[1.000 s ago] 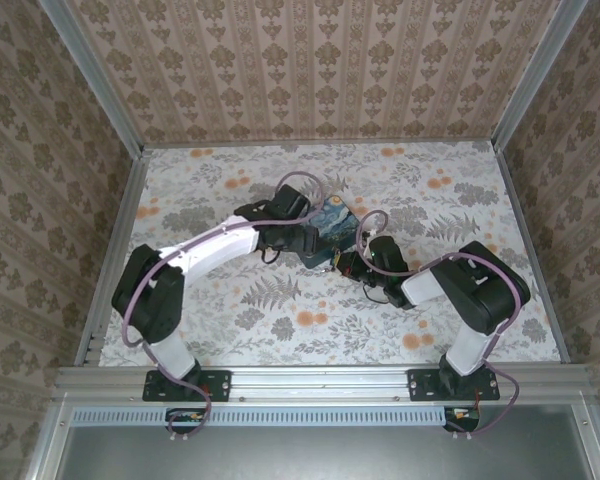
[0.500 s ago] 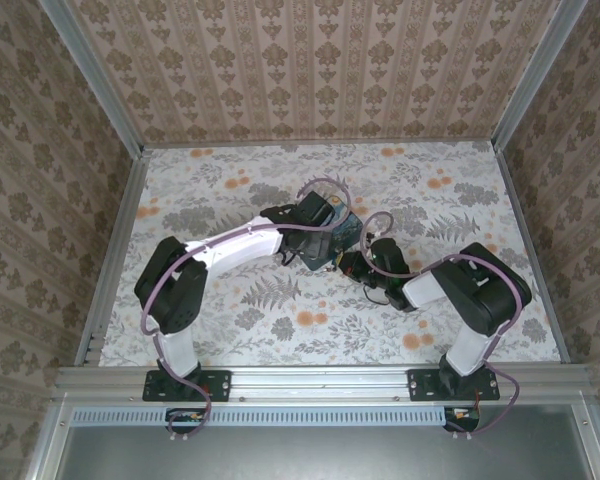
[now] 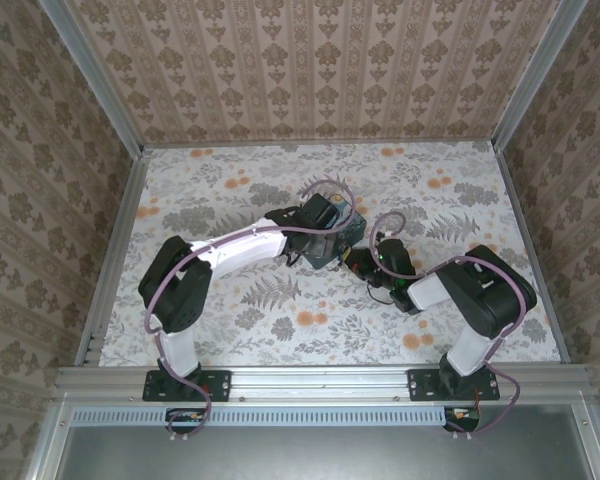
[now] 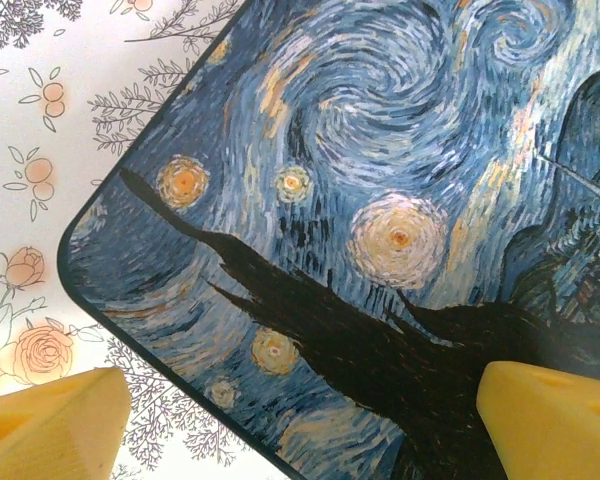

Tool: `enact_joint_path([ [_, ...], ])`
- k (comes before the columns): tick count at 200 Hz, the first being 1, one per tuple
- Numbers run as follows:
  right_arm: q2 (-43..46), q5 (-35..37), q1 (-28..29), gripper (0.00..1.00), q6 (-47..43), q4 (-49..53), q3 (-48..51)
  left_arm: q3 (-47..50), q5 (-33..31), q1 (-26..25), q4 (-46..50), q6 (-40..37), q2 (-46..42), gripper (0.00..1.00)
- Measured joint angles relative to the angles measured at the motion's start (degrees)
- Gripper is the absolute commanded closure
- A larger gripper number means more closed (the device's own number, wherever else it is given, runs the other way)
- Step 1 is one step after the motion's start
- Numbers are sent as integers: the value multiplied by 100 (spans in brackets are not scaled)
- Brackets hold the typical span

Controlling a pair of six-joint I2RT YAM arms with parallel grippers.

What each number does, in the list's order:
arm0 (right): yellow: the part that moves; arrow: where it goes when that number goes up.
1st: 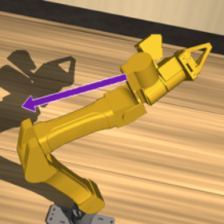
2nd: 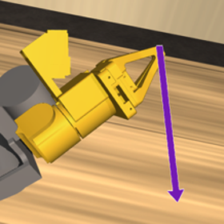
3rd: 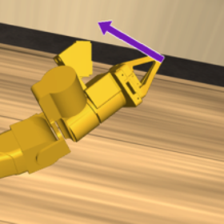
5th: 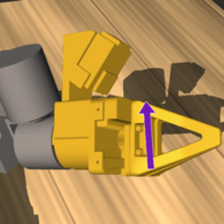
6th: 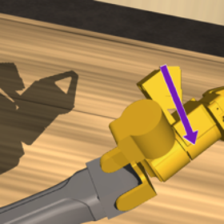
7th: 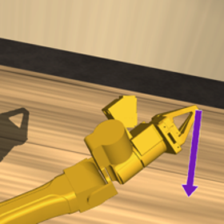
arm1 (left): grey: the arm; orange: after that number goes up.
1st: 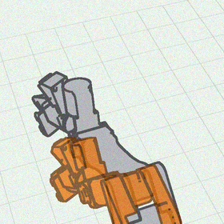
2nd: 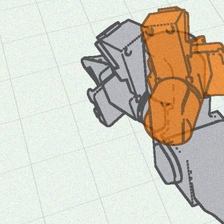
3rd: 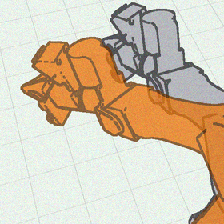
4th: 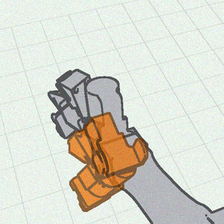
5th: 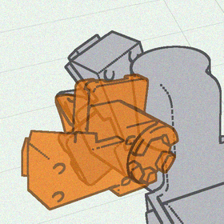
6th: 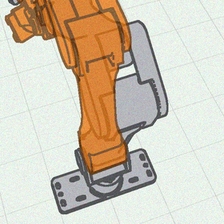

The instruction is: Unlock the padlock with the key

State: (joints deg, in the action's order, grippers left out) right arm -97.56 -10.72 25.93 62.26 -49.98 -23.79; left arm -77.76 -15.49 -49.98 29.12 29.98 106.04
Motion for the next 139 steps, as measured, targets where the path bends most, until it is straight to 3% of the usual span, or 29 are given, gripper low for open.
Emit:
enact_joint_path([
  [84,-927,111,-133,100,981,-1613,2,48,-153,-24,-378,76,92,7],
  [139,-925,-92,-350,100,968,-1513,-96,66,-181,-24,-511,87,127,8],
])
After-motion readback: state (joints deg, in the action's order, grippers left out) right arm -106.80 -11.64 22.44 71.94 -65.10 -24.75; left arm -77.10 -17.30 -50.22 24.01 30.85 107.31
